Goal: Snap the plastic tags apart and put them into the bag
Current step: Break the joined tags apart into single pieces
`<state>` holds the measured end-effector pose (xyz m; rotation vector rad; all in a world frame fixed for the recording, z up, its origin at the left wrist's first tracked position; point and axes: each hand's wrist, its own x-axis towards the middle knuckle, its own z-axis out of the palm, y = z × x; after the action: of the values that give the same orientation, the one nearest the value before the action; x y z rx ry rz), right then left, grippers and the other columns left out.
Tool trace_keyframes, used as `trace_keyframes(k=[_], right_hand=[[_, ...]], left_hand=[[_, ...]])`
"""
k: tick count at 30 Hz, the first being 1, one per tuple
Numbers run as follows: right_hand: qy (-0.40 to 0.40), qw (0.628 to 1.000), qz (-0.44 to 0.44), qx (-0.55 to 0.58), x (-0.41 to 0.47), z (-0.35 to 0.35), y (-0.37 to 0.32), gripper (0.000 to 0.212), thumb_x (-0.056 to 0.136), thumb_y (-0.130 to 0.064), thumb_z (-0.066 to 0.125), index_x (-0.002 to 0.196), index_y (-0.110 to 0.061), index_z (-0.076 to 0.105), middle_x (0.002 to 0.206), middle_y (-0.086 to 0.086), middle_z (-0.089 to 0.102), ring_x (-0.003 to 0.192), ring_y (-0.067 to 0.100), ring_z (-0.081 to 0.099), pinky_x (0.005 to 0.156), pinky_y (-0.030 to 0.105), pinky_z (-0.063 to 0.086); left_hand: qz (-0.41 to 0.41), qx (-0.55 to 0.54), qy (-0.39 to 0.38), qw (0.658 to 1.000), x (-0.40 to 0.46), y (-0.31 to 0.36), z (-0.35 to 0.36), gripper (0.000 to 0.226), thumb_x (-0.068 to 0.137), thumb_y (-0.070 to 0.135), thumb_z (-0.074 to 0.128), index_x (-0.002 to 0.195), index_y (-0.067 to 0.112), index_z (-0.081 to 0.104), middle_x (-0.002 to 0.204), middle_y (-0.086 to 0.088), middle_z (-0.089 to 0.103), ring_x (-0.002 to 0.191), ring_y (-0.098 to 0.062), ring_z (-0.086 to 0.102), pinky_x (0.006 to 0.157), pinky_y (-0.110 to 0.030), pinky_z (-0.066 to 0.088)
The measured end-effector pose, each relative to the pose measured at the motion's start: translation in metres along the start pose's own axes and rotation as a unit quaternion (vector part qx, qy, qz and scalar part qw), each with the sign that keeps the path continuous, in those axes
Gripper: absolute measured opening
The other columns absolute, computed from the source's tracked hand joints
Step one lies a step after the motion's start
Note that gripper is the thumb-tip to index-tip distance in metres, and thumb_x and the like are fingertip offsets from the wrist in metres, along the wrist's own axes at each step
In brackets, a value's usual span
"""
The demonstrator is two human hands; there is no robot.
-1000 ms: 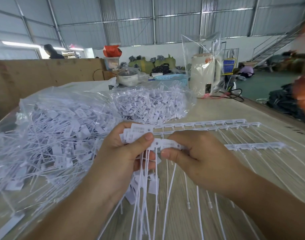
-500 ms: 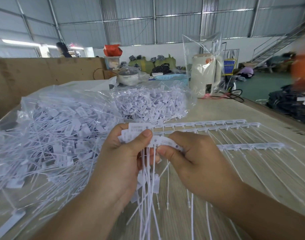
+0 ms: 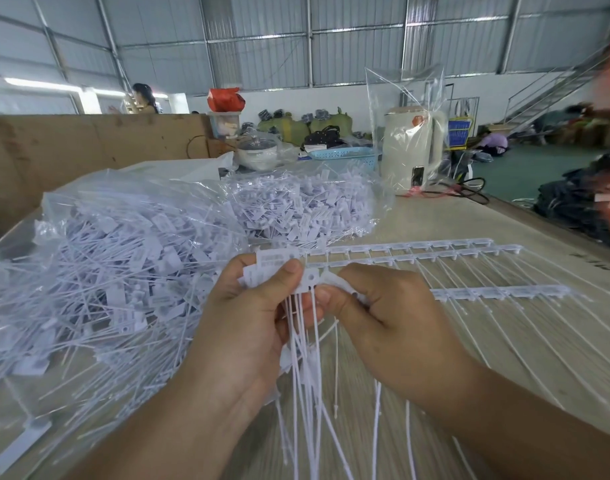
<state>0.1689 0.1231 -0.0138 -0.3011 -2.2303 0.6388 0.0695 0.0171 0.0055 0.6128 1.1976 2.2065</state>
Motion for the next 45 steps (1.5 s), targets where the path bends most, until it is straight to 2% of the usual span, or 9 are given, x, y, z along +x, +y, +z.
trace_keyframes(k=[15, 19, 23, 27, 30, 32, 34, 37, 45], right_hand=[[0.053, 0.997, -0.017, 0.047, 0.000, 0.006, -0.004, 0.028, 0.093, -0.040, 0.050, 0.075, -0.022, 0.064, 0.059, -0.009, 0.051, 0.055, 0.012, 0.050, 0.052, 0.037, 0.044], [0.084, 0.995, -0.037, 0.025, 0.002, 0.007, -0.005, 0.036, 0.094, -0.037, 0.053, 0.061, -0.036, 0.038, 0.054, -0.013, 0.038, 0.052, 0.011, 0.042, 0.048, 0.030, 0.035], [0.106, 0.992, -0.055, 0.026, 0.001, 0.007, -0.007, 0.035, 0.095, -0.032, 0.053, 0.062, -0.025, 0.042, 0.054, -0.011, 0.036, 0.051, 0.011, 0.039, 0.047, 0.033, 0.035], [0.128, 0.987, -0.044, 0.086, 0.002, 0.000, -0.007, 0.042, 0.096, -0.031, 0.052, 0.060, -0.022, 0.032, 0.052, -0.010, 0.028, 0.047, 0.009, 0.029, 0.047, 0.019, 0.025], [0.087, 0.989, -0.047, 0.110, 0.003, -0.005, -0.004, 0.041, 0.094, -0.034, 0.053, 0.060, -0.018, 0.036, 0.051, -0.010, 0.029, 0.045, 0.006, 0.029, 0.046, 0.017, 0.024], [0.032, 0.991, -0.055, 0.117, 0.001, -0.005, -0.002, 0.031, 0.093, -0.037, 0.054, 0.067, -0.020, 0.050, 0.049, -0.011, 0.036, 0.042, 0.006, 0.034, 0.046, 0.016, 0.025], [-0.015, 0.993, -0.055, 0.108, -0.001, -0.004, -0.003, 0.017, 0.092, -0.038, 0.055, 0.095, -0.022, 0.059, 0.053, -0.012, 0.050, 0.040, 0.006, 0.042, 0.044, 0.013, 0.026], [-0.054, 0.991, -0.048, 0.113, -0.002, -0.004, -0.003, 0.038, 0.091, -0.040, 0.056, 0.125, -0.027, 0.044, 0.069, -0.010, 0.066, 0.043, 0.003, 0.052, 0.044, 0.010, 0.031], [-0.113, 0.993, -0.010, 0.040, 0.000, -0.006, 0.000, 0.065, 0.089, -0.056, 0.051, 0.144, -0.031, 0.028, 0.077, -0.008, 0.068, 0.059, 0.003, 0.061, 0.058, 0.027, 0.050]], left_hand=[[-0.061, -0.074, 0.006, 0.995, 0.001, -0.004, 0.004, 0.029, 0.072, 0.011, 0.067, 0.101, 0.007, 0.064, 0.073, -0.007, 0.072, 0.056, -0.012, 0.067, 0.047, -0.019, 0.052], [-0.066, -0.082, 0.008, 0.994, 0.002, -0.004, 0.003, 0.033, 0.073, 0.011, 0.067, 0.106, 0.007, 0.063, 0.072, -0.006, 0.071, 0.055, -0.011, 0.066, 0.047, -0.019, 0.051], [-0.072, -0.084, 0.004, 0.994, 0.002, -0.004, 0.003, 0.026, 0.074, 0.012, 0.065, 0.099, 0.006, 0.064, 0.070, -0.006, 0.071, 0.054, -0.011, 0.066, 0.046, -0.019, 0.052], [-0.054, -0.097, 0.038, 0.993, 0.012, 0.009, -0.008, 0.010, 0.087, 0.011, 0.060, 0.093, 0.004, 0.063, 0.069, -0.009, 0.069, 0.050, -0.012, 0.064, 0.047, -0.019, 0.052], [-0.017, -0.053, 0.022, 0.998, 0.014, 0.014, -0.012, 0.026, 0.078, 0.013, 0.064, 0.103, 0.005, 0.061, 0.074, -0.009, 0.071, 0.056, -0.014, 0.066, 0.050, -0.023, 0.054], [-0.004, 0.001, -0.011, 1.000, 0.011, 0.010, -0.010, 0.036, 0.074, 0.013, 0.066, 0.108, 0.004, 0.060, 0.078, -0.013, 0.071, 0.060, -0.019, 0.068, 0.050, -0.028, 0.056], [0.000, 0.046, -0.048, 0.998, 0.007, 0.005, -0.007, 0.035, 0.071, 0.015, 0.068, 0.105, 0.005, 0.062, 0.084, -0.018, 0.072, 0.066, -0.025, 0.069, 0.052, -0.032, 0.058], [0.015, 0.110, -0.091, 0.990, 0.002, 0.004, -0.007, 0.029, 0.068, 0.021, 0.071, 0.095, 0.014, 0.064, 0.085, -0.017, 0.073, 0.068, -0.026, 0.069, 0.054, -0.034, 0.057], [-0.001, 0.159, -0.141, 0.977, 0.003, 0.001, -0.014, 0.025, 0.072, 0.024, 0.076, 0.096, 0.019, 0.070, 0.086, -0.014, 0.073, 0.069, -0.023, 0.070, 0.053, -0.031, 0.054]])
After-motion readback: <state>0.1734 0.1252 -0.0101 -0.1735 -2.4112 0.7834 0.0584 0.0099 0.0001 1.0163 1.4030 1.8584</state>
